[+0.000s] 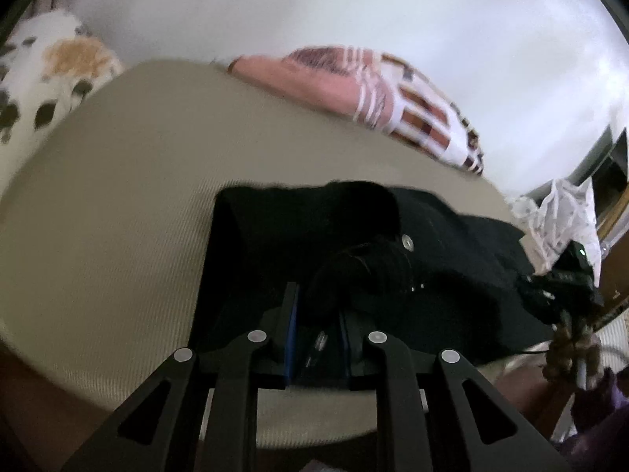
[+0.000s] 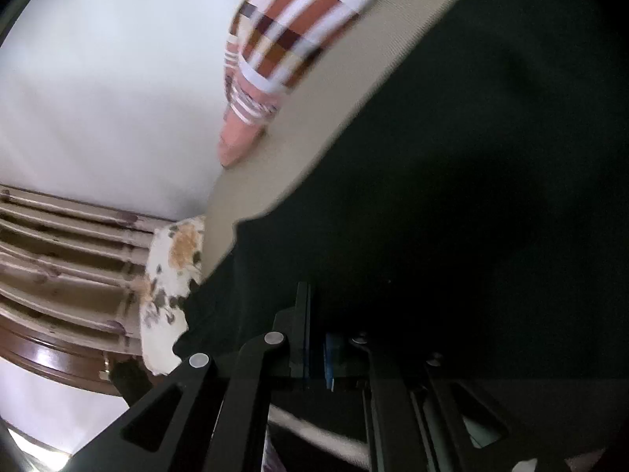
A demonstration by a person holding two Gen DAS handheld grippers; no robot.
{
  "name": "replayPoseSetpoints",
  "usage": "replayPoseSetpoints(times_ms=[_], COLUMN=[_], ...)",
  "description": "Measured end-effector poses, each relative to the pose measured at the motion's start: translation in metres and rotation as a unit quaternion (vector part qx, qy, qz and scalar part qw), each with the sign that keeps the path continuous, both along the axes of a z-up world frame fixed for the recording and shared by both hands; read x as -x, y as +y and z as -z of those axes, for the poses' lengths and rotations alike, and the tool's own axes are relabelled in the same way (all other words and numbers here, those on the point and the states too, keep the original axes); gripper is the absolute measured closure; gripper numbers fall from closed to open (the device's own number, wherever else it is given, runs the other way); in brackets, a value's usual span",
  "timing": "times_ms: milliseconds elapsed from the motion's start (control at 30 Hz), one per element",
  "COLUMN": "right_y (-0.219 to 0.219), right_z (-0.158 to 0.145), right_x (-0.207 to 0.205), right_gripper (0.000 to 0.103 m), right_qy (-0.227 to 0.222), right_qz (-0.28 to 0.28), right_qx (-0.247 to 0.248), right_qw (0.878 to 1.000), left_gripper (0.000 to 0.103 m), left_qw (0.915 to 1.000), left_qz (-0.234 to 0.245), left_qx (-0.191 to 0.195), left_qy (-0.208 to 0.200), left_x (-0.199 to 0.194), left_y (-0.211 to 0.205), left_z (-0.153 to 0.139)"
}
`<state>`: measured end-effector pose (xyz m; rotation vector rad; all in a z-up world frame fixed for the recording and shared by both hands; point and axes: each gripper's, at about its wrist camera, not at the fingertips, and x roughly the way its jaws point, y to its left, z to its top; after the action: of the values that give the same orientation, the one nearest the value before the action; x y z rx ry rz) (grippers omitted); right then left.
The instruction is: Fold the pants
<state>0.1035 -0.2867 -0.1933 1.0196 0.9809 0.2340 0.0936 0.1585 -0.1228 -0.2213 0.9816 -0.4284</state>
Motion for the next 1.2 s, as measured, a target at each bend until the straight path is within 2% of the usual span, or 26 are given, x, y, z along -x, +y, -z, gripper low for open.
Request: replayPoseSetpoints(times_ms=[200,300,367,400,467,533,600,633,667,733,867,1067,1100,1133,1167,1200], right_y=[0.007,0.006,0.003,0.001,-0.008,-0.021,-0.03,-0.039,-0.051,-0.076,-0.135,-0.222,-0.237,-0.25,-0.259,-0.267], right_z=[0.052,0.059,0.06,0.062,0.067,0.063,0.052,0.048,0.046,0.048,0.04,0.033,0.034,0.036,0.038,0.038], right_x=[0.042,0.051,0.051,0.05,0.053,0.053,0.053,0.053,0.051,0.052,0.049,0.037,0.036,0.037,0.036,0.036], right_gripper=[0.096,0.095,0.093,0.089,0.079,0.075,0.067,0.064,0.063,0.063,0.063,0.063,0.065,0.071,0.095,0.097], right_qy=[0.06,0.047,0.032,0.024,0.003,-0.025,-0.06,-0.072,-0.08,-0.1,-0.136,-0.145,-0.141,-0.132,-0.124,-0.109], right_qz=[0.009,0.008,0.005,0.009,0.02,0.039,0.047,0.052,0.064,0.085,0.137,0.224,0.242,0.257,0.265,0.273], right_qx=[-0.033,-0.048,-0.07,-0.091,-0.126,-0.124,-0.104,-0.084,-0.072,-0.094,-0.077,-0.047,-0.049,-0.045,-0.04,-0.031], right_qw=[0.998,0.998,0.997,0.996,0.992,0.991,0.992,0.992,0.992,0.987,0.978,0.963,0.959,0.956,0.955,0.955], left_gripper=[0.082,0.079,0.069,0.067,0.061,0.054,0.036,0.022,0.021,0.021,0.021,0.021,0.021,0.021,0.021,0.021], left_qw=[0.9984,0.9964,0.9939,0.9921,0.991,0.9872,0.9859,0.9868,0.9878,0.9914,0.9938,0.9925,0.9922,0.9919,0.9916,0.9911], left_qz=[0.0,-0.023,-0.051,-0.066,-0.079,-0.088,-0.075,-0.065,-0.058,-0.036,-0.043,-0.054,-0.052,-0.051,-0.05,-0.048], left_qx=[-0.041,-0.067,-0.087,-0.1,-0.108,-0.129,-0.131,-0.124,-0.119,-0.111,-0.102,-0.109,-0.112,-0.115,-0.119,-0.124], left_qy=[0.039,0.047,0.045,0.037,0.009,-0.034,-0.072,-0.081,-0.082,-0.059,0.002,0.008,0.011,0.012,0.011,0.008], left_x=[0.022,0.029,0.033,0.036,0.044,0.051,0.052,0.05,0.047,0.034,0.018,0.013,0.012,0.011,0.012,0.013], left_y=[0.005,0.01,0.014,0.014,0.012,0.0,-0.015,-0.023,-0.031,-0.046,-0.047,-0.049,-0.051,-0.051,-0.05,-0.05], left_z=[0.04,0.039,0.032,0.024,0.01,-0.008,-0.018,-0.018,-0.015,0.001,0.034,0.036,0.037,0.037,0.037,0.038])
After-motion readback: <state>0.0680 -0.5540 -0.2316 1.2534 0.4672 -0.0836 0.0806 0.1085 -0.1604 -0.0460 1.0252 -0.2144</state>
